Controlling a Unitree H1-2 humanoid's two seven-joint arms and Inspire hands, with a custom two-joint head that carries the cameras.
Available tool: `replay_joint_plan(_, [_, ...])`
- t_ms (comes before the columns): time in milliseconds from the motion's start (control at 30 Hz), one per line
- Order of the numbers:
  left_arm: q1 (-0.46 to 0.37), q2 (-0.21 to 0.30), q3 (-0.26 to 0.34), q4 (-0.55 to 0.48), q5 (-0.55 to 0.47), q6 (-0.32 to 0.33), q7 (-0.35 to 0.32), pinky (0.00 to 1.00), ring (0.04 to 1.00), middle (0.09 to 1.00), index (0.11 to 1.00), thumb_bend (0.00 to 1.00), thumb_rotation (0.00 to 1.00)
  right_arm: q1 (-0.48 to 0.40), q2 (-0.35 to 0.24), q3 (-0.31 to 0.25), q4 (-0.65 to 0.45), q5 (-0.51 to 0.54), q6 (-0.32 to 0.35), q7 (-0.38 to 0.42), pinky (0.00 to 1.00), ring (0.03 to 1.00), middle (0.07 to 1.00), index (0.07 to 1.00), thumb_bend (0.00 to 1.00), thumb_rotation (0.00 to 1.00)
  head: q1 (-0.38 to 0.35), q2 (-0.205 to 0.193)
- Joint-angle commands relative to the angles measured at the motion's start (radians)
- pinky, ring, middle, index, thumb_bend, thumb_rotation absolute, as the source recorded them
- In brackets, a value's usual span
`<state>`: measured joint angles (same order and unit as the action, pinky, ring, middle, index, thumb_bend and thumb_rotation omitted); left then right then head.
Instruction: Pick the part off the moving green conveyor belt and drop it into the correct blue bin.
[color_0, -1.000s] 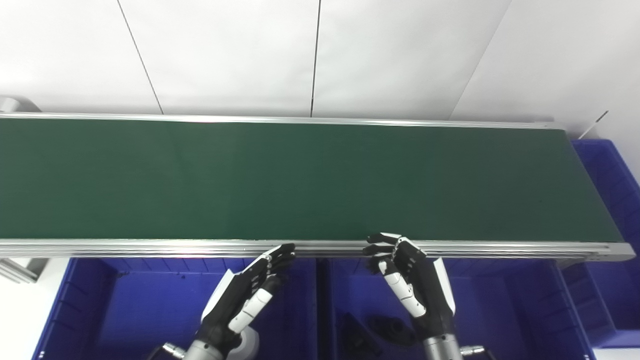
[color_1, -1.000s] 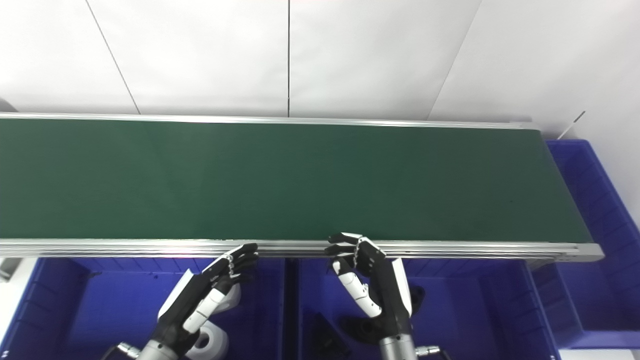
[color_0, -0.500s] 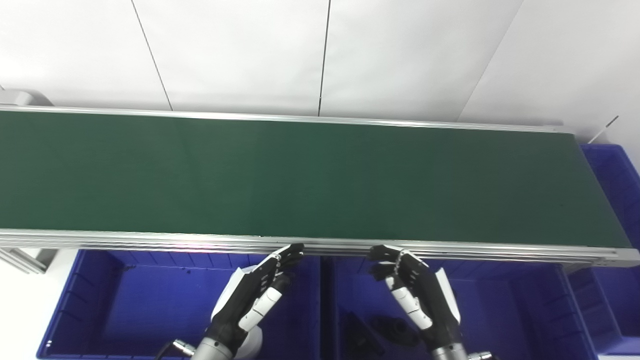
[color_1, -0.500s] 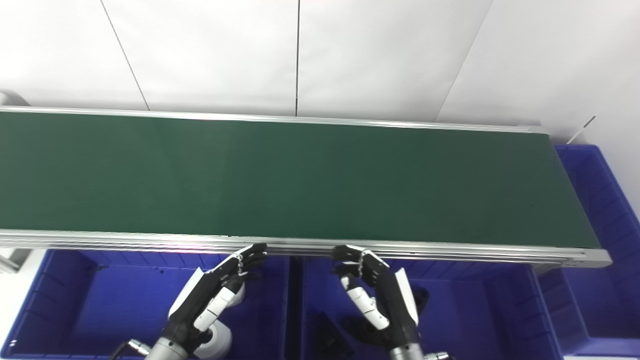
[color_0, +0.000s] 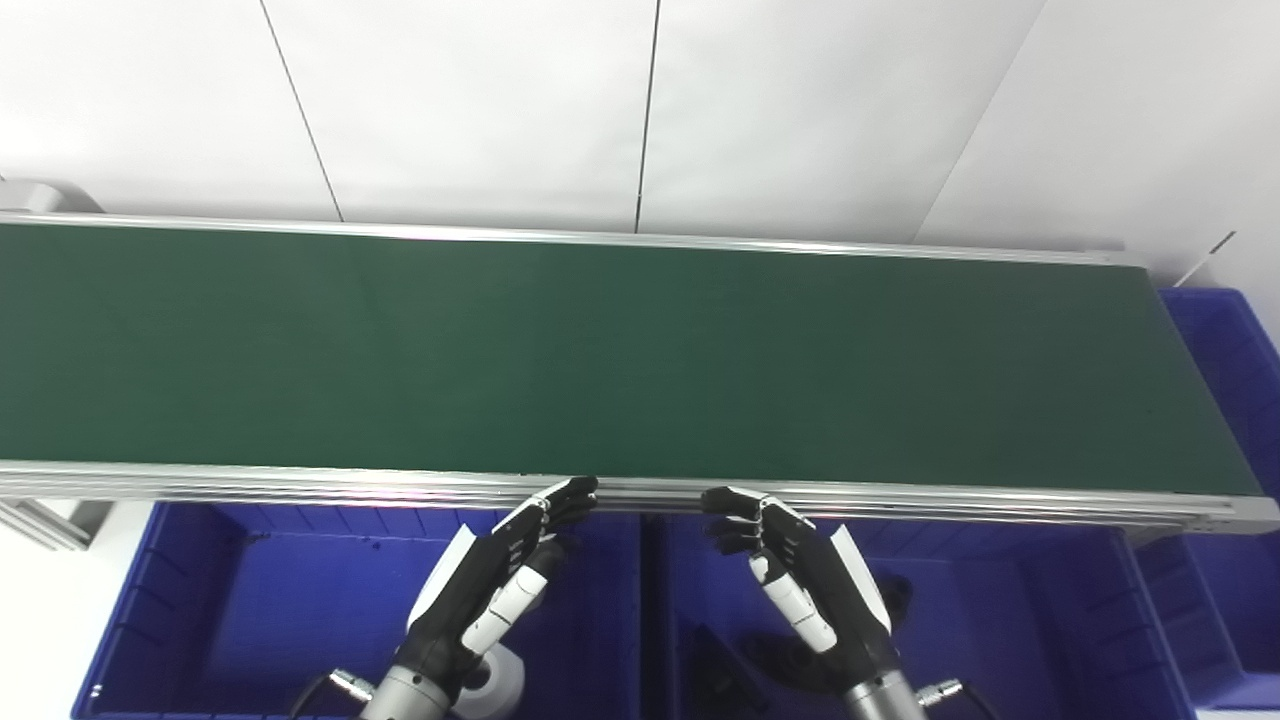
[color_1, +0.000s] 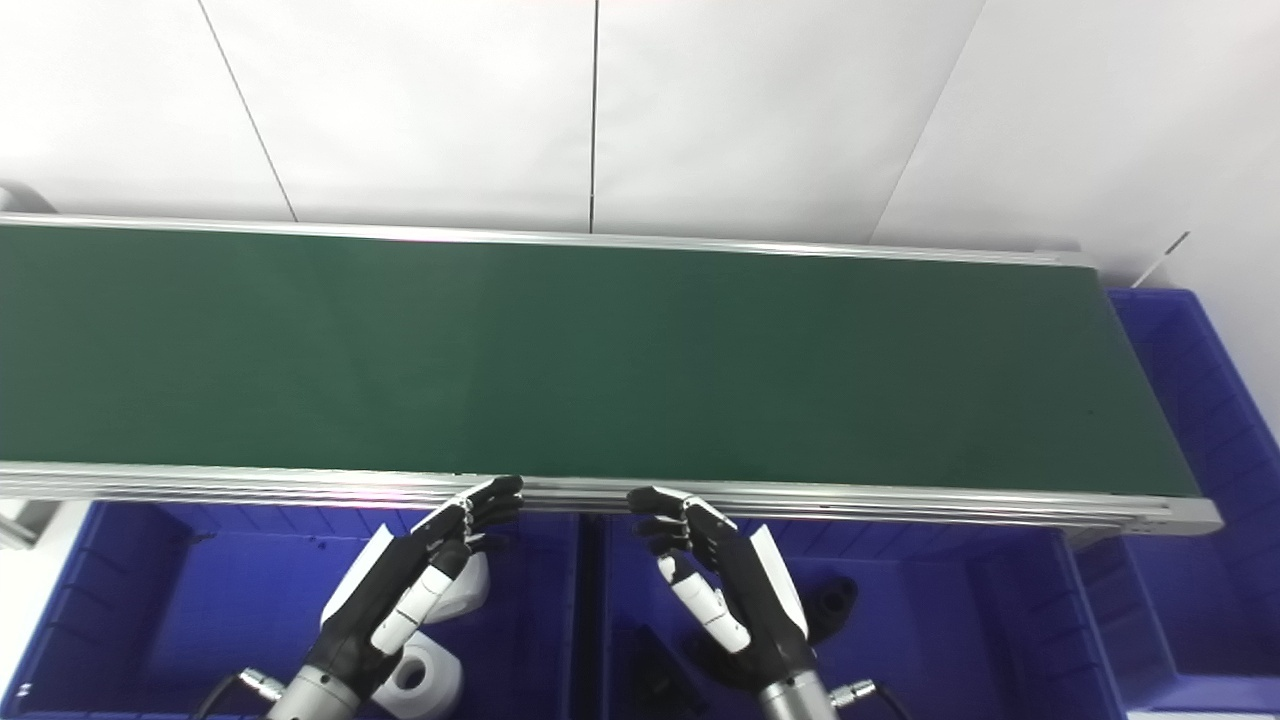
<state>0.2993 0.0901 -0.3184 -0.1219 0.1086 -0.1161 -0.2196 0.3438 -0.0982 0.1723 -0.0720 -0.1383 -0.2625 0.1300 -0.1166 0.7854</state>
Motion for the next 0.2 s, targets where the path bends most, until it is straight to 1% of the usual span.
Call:
replay_joint_plan(0, [-0.005, 0.000, -0.004, -0.039, 0.002, -0.016, -0.001, 0.79, 0.869, 0.866, 0.862, 0.62, 0.96, -0.008, -0.003, 0.002, -0.033, -0.001, 0.013, 0.003, 0.67, 0.715, 0.770, 0.756, 0.76, 0.95, 0.000, 0.004])
replay_joint_plan(167, [-0.007, -0.002, -0.004, -0.042, -0.004, -0.010, -0.002, 0.80, 0.874, 0.867, 0.865, 0.61, 0.95, -0.010, -0.010, 0.006, -0.040, 0.000, 0.025, 0.006, 0.66, 0.712, 0.767, 0.759, 0.76, 0.95, -0.002, 0.016])
